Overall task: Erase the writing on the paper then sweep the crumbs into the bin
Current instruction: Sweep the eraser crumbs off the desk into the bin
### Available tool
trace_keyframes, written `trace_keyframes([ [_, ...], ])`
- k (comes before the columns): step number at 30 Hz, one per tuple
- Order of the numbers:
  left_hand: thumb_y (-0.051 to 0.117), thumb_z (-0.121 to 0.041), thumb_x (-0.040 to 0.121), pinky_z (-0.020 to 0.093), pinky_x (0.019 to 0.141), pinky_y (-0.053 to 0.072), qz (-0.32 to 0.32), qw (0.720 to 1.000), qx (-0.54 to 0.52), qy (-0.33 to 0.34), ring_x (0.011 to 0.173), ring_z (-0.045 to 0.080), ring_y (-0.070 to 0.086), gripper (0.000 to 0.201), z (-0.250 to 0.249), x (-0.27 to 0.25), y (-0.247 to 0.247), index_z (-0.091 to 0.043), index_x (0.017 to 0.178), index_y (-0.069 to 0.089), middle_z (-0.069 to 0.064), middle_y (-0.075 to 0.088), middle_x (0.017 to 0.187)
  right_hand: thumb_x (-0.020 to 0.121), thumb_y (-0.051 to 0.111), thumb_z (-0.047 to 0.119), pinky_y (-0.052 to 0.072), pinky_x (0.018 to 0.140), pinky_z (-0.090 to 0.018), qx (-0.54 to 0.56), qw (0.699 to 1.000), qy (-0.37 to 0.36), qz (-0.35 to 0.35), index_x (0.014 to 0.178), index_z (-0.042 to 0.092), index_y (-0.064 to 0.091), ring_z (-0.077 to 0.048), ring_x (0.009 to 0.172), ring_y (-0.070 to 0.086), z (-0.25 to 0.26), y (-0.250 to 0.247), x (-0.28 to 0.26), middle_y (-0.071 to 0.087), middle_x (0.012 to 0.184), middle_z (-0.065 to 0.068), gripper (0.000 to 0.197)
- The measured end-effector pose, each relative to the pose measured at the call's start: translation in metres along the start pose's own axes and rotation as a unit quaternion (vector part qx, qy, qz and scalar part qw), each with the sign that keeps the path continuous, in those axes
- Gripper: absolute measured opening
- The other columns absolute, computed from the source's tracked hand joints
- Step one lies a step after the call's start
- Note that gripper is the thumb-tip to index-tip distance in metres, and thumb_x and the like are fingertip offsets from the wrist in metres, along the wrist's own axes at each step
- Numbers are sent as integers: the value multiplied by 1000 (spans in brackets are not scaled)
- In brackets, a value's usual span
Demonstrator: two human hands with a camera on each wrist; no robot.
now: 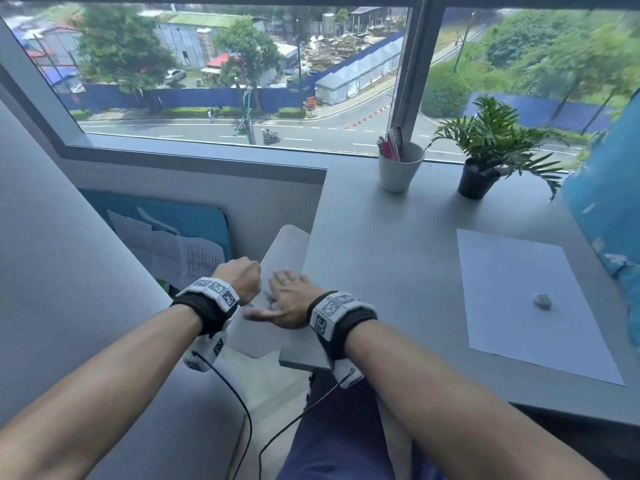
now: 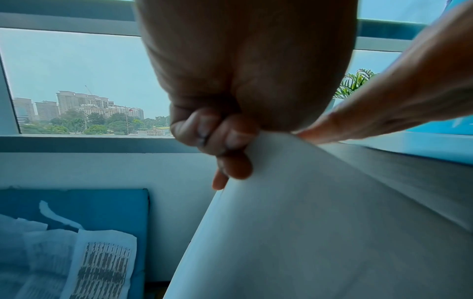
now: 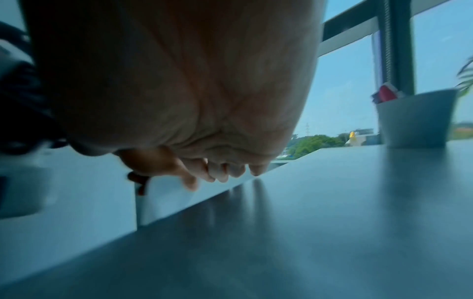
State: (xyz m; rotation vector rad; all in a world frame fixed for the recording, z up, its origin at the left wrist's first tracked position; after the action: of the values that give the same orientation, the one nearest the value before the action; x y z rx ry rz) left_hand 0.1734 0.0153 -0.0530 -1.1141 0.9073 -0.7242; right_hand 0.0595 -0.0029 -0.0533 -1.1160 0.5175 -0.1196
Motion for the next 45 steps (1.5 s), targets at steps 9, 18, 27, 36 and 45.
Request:
trace_keyframes([
  [9, 45, -12, 92, 36, 76, 46, 9, 1000, -8, -3, 100, 39, 64, 24, 3, -13, 1, -2, 98, 65, 20, 65, 113, 59, 25, 100, -7, 121, -48, 13, 963, 267, -13, 152, 2, -15, -37, 148, -18, -113, -18, -21, -23, 159, -16, 140],
  [18, 50, -17, 94, 39, 81, 51, 13, 1000, -4, -13, 101, 38, 65, 24, 4, -16, -2, -3, 102, 67, 18, 66, 112, 78, 27, 87, 3, 121, -51, -29, 997, 59, -32, 155, 11, 14, -26, 151, -1, -31, -17, 1, 1, 164, -10, 109],
  [27, 46, -15, 94, 34, 72, 44, 19, 1000, -19, -1, 96, 38, 65, 23, -2, -21, 9, -3, 94, 66, 17, 67, 108, 65, 30, 96, -12, 120, -50, 36, 979, 200, -15, 152, 4, -15, -37, 146, -24, -51, 13, -39, -25, 159, -13, 135],
  [36, 44, -18, 97, 39, 83, 48, 20, 999, -29, -23, 106, 39, 62, 27, 12, -36, 26, -2, 105, 64, 20, 63, 118, 76, 41, 85, 7, 120, -51, -32, 999, 34, -3, 153, 5, 19, -27, 149, 12, 22, 11, -13, 12, 162, -12, 113],
  [45, 43, -17, 98, 41, 81, 49, 53, 987, -125, -86, 104, 41, 62, 27, 36, -25, 78, 0, 102, 63, 21, 63, 117, 19, 85, 74, 25, 113, -62, -94, 966, 212, 113, 148, 51, -10, -45, 146, 13, -128, -56, -49, -10, 163, -10, 162],
])
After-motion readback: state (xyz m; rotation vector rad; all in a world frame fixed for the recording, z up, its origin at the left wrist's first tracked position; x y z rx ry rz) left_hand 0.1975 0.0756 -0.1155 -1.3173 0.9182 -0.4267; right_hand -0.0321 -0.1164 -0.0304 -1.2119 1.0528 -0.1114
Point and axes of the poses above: each hand's wrist, its own x-axis towards the middle knuckle, its own y-axis out of the palm, z = x × y, the point moved 7 cm from there along x, towards the middle knuckle
